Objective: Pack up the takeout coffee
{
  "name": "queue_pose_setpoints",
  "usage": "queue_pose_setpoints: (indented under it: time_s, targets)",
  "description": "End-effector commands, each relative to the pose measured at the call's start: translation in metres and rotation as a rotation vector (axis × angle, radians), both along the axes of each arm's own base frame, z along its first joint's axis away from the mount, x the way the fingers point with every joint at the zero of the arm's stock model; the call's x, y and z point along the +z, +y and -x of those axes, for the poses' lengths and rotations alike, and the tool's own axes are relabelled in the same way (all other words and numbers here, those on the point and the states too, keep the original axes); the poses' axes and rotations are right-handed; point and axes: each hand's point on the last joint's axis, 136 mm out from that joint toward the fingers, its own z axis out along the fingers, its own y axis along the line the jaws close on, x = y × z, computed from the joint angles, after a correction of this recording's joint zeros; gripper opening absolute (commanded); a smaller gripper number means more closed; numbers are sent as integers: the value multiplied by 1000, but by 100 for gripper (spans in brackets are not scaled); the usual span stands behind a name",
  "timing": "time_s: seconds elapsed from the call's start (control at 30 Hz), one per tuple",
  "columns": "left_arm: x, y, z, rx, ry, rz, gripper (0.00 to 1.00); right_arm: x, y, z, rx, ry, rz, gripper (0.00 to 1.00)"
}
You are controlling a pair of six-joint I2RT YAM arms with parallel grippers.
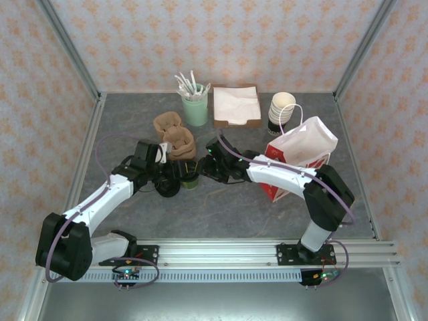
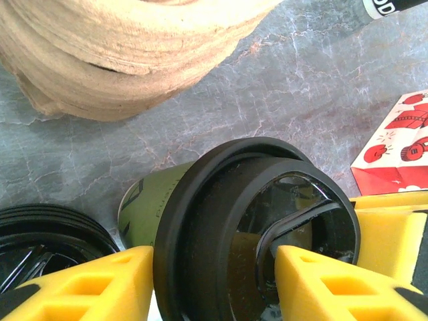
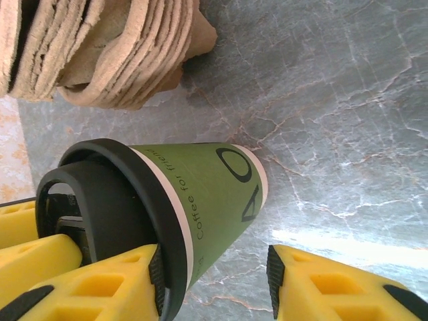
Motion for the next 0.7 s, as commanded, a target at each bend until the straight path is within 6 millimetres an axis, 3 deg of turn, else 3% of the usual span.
queue_pose_setpoints:
  time_s: [0.0,0.2,0.67]
  targets:
    - [-4,0,16,-20,77,-24,52,-2,-13,-3,-7,-3,89,45]
    - [18,-8,7,-24,41,16,53,8,-10,-6,-2,-16,86,45]
    - [35,-5,-2,-16,14,-8,55,33,-8,-14,5,-52,69,46]
